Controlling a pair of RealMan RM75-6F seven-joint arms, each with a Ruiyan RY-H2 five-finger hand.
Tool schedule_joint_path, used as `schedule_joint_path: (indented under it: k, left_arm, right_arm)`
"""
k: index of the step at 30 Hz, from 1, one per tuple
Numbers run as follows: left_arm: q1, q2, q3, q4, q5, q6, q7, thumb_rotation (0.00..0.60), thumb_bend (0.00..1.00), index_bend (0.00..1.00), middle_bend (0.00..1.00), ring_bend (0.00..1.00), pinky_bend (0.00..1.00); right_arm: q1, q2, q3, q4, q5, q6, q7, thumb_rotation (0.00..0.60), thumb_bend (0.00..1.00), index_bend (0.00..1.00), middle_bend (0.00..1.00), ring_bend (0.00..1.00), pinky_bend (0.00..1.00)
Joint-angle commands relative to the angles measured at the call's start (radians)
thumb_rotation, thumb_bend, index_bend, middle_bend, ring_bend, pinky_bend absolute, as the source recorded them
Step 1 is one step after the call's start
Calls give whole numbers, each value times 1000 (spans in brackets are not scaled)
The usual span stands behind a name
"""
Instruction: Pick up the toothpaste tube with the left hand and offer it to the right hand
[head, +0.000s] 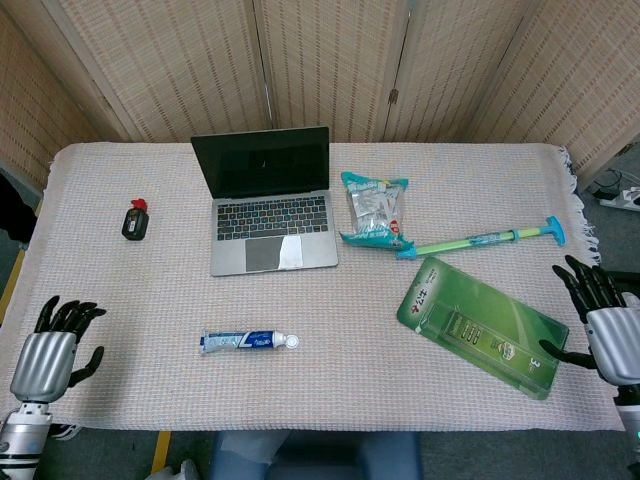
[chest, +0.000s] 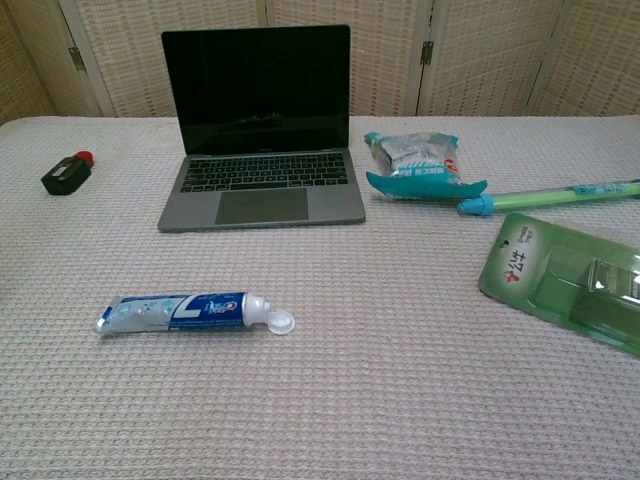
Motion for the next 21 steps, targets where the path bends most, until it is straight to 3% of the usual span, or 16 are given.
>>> schedule_joint_path:
  k: [1, 10, 15, 21]
  left_arm:
    - [-51, 18, 14, -32, 39, -73, -54, 600, 443, 279, 252, 175, 0]
    - [-179, -36, 26, -68, 83, -251, -2, 600, 350, 239, 241, 171, 0]
    - [-235, -109, 20, -65, 32, -346, 83, 600, 344, 214, 226, 167, 0]
    - [-275, -218, -10, -11, -49, -380, 181, 600, 347, 250, 225, 190, 0]
  right_arm:
    - [-7, 12, -3, -4, 0, 4, 10, 600, 104, 0, 0, 0, 0]
    - [-5, 0, -2, 13, 1, 0, 15, 600, 105, 0, 0, 0, 0]
    - [-5, -3, -2, 21, 4, -5, 20, 600, 104, 0, 0, 0, 0]
    - [-8, -4, -2, 29, 9, -3, 25, 600, 105, 0, 0, 0, 0]
